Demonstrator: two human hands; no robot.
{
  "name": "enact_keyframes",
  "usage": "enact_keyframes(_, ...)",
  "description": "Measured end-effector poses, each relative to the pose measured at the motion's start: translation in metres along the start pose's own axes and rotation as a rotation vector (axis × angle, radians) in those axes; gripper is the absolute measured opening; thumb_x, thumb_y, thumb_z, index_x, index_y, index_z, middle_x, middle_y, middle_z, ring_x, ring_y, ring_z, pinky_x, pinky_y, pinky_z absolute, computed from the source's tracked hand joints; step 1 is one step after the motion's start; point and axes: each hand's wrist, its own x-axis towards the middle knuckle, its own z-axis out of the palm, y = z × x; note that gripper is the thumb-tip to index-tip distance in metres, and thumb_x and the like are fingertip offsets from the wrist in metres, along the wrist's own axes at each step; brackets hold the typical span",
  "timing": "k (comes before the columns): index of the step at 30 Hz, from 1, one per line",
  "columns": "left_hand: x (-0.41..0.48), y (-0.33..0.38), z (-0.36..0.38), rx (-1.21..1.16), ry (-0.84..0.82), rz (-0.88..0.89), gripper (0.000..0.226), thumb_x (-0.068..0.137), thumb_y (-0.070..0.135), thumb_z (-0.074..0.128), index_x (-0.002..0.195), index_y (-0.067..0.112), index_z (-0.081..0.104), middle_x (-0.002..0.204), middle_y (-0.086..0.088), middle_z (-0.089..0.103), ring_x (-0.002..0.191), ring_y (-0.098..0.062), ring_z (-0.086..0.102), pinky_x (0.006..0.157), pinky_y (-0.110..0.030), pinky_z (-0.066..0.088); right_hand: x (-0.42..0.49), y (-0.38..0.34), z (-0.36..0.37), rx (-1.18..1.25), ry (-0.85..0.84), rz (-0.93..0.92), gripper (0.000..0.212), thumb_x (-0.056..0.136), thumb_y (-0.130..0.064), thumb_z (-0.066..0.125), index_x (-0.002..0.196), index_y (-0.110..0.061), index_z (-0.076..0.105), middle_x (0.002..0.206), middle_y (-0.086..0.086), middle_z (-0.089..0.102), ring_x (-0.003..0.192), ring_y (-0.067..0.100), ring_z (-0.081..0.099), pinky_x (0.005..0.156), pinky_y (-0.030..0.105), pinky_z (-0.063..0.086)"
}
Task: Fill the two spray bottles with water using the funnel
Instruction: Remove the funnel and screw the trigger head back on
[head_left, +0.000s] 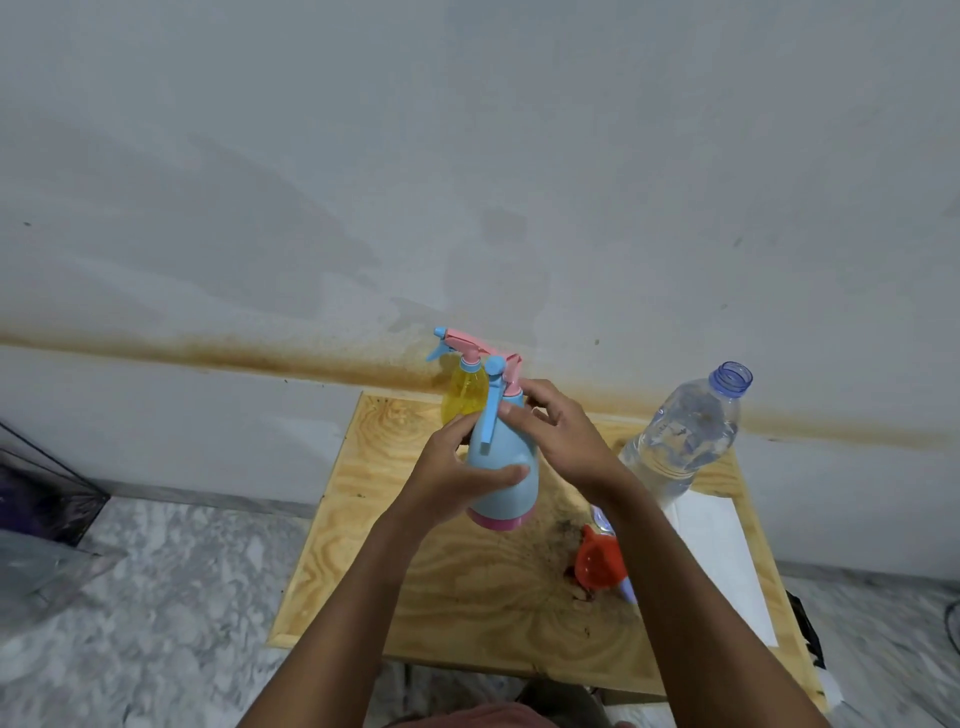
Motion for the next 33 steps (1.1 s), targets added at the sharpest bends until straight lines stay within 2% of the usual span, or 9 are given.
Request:
enact_keyframes(3, 0.000, 0.001, -0.003, 0.012, -0.045, -0.013, 0.056, 0.060, 0.028, 0.088, 0.113, 0.032, 0.069, 0.112, 0.000, 0.070, 0.102, -0.017, 0.069, 0.084, -0.040, 0.060, -0.003, -0.009, -0.011, 0.104, -0.131, 0.034, 0.026, 0.101, -0.019, 0.052, 0.121, -0.024, 0.067, 0.116, -0.006, 0.071, 0.106, 0.009, 0.066, 0.085, 0.022, 0.052)
enact_keyframes(5, 0.002, 0.000, -0.004, 0.016, -0.046, -0.022, 0.057, 0.060, 0.030, 0.088, 0.113, 0.030, 0.069, 0.112, 0.000, 0.071, 0.102, -0.017, 0.069, 0.085, -0.041, 0.060, -0.004, -0.009, -0.011, 0.130, -0.117, -0.006, 0.025, 0.101, -0.015, 0.052, 0.121, -0.017, 0.067, 0.111, -0.007, 0.073, 0.103, 0.008, 0.068, 0.082, 0.021, 0.052)
enact_keyframes(9, 0.003, -0.001, 0.000, -0.036, 0.001, -0.033, 0.059, 0.060, 0.025, 0.089, 0.115, 0.026, 0.067, 0.109, 0.002, 0.072, 0.099, -0.015, 0.071, 0.080, -0.038, 0.061, -0.003, 0.002, 0.002, 0.069, 0.082, -0.087, 0.017, 0.097, -0.017, 0.060, 0.111, -0.021, 0.069, 0.108, -0.003, 0.073, 0.104, 0.015, 0.067, 0.089, 0.038, 0.056)
enact_keyframes(14, 0.001, 0.001, 0.006, -0.017, 0.001, 0.042, 0.052, 0.068, 0.004, 0.085, 0.107, 0.034, 0.068, 0.106, 0.007, 0.071, 0.096, -0.008, 0.069, 0.072, -0.025, 0.057, -0.004, 0.009, 0.022, 0.072, 0.382, -0.106, 0.012, 0.085, -0.018, 0.076, 0.094, -0.017, 0.068, 0.093, -0.005, 0.071, 0.091, 0.010, 0.066, 0.083, 0.035, 0.055)
enact_keyframes(18, 0.001, -0.003, -0.003, -0.031, -0.045, 0.011, 0.053, 0.068, 0.011, 0.087, 0.116, 0.025, 0.068, 0.110, 0.003, 0.071, 0.100, -0.010, 0.069, 0.077, -0.029, 0.058, -0.004, 0.007, 0.011, 0.074, 0.192, -0.099, 0.008, 0.089, -0.019, 0.071, 0.096, -0.023, 0.069, 0.098, -0.008, 0.072, 0.100, 0.011, 0.066, 0.092, 0.038, 0.053)
enact_keyframes(21, 0.001, -0.004, -0.010, -0.020, -0.107, -0.025, 0.056, 0.064, 0.025, 0.088, 0.117, 0.027, 0.068, 0.111, 0.004, 0.072, 0.105, -0.014, 0.068, 0.086, -0.039, 0.058, -0.008, -0.002, -0.002, 0.040, -0.017, -0.093, 0.013, 0.098, -0.018, 0.058, 0.097, -0.024, 0.070, 0.091, -0.017, 0.072, 0.091, 0.002, 0.065, 0.080, 0.020, 0.050)
enact_keyframes(23, 0.002, -0.005, -0.010, -0.014, -0.124, -0.030, 0.055, 0.064, 0.027, 0.087, 0.116, 0.027, 0.069, 0.111, 0.004, 0.072, 0.105, -0.015, 0.067, 0.087, -0.042, 0.058, -0.008, -0.005, -0.004, -0.001, -0.042, -0.094, 0.018, 0.099, -0.015, 0.055, 0.094, -0.027, 0.068, 0.083, -0.023, 0.070, 0.082, -0.005, 0.063, 0.072, 0.012, 0.046)
enact_keyframes(27, 0.002, -0.006, -0.006, -0.040, -0.075, -0.003, 0.062, 0.060, 0.029, 0.087, 0.118, 0.021, 0.067, 0.110, 0.001, 0.073, 0.103, -0.017, 0.069, 0.084, -0.040, 0.060, -0.009, -0.003, 0.006, -0.047, 0.073, -0.131, 0.018, 0.099, -0.024, 0.057, 0.111, -0.024, 0.070, 0.104, -0.014, 0.073, 0.099, 0.005, 0.067, 0.084, 0.028, 0.055)
enact_keyframes(33, 0.001, -0.005, -0.001, -0.064, -0.069, 0.037, 0.053, 0.060, 0.025, 0.084, 0.110, 0.031, 0.067, 0.105, 0.004, 0.073, 0.098, -0.012, 0.069, 0.075, -0.028, 0.057, -0.009, 0.005, 0.024, -0.095, 0.250, -0.170, 0.031, 0.091, -0.036, 0.058, 0.114, -0.020, 0.070, 0.105, -0.006, 0.070, 0.100, 0.011, 0.065, 0.085, 0.040, 0.055)
